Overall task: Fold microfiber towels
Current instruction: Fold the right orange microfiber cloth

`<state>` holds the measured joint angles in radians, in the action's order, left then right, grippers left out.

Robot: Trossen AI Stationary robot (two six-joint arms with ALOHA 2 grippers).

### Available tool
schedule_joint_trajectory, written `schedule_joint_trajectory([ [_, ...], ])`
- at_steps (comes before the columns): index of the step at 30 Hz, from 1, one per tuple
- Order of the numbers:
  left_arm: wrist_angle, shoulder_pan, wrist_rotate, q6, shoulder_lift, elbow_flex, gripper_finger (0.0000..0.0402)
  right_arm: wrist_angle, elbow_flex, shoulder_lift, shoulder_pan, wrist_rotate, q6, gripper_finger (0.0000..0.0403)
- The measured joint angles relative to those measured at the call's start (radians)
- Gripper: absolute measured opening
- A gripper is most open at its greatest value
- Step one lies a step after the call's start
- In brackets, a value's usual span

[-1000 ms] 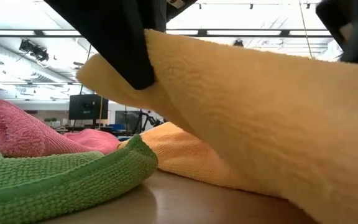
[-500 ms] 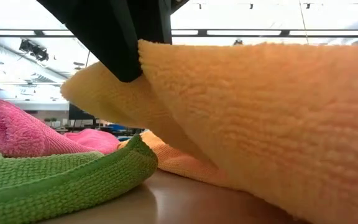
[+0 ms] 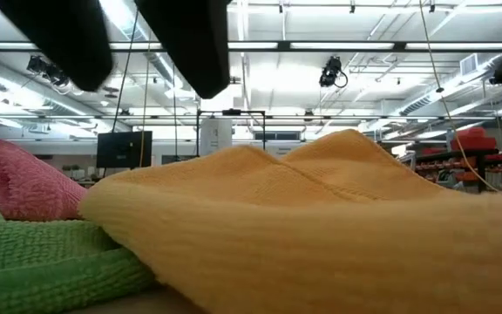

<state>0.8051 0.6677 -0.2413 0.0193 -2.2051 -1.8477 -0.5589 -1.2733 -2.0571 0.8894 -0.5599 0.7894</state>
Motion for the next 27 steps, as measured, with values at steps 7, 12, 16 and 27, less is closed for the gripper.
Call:
schedule_joint_trajectory([
  [7,-0.012,-0.004,-0.017,0.02,0.0,0.0,0.0173,-0.124,0.041,0.008,-0.026,0.014,0.047,0.0191],
  [12,-0.038,-0.003,-0.047,0.05,0.001,0.0,0.017,-0.337,0.049,0.048,-0.038,0.025,0.034,0.0176],
  [16,-0.043,-0.004,-0.085,0.053,0.007,0.0,0.0169,-0.466,0.055,0.088,-0.052,0.007,-0.053,0.0163],
  [27,-0.055,-0.013,-0.095,0.047,0.013,0.0,0.0167,-0.531,0.079,0.243,-0.088,0.047,0.049,0.0148],
])
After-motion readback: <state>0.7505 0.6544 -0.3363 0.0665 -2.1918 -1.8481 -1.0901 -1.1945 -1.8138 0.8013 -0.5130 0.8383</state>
